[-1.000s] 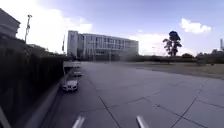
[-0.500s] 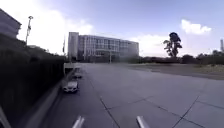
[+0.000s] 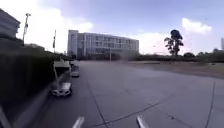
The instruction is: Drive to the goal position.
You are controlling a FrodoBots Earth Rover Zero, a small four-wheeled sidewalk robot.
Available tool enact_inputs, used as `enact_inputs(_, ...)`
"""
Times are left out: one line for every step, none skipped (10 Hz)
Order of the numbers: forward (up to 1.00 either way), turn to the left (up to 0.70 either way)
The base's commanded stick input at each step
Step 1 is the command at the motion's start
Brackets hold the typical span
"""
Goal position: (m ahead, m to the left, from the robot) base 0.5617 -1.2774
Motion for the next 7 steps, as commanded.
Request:
enact_inputs(0.0,0.0)
enact_inputs(0.0,0.0)
enact_inputs(0.0,0.0)
enact_inputs(0.66,0.0)
enact_inputs(0.7,0.0)
enact_inputs(0.7,0.0)
enact_inputs(0.7,0.0)
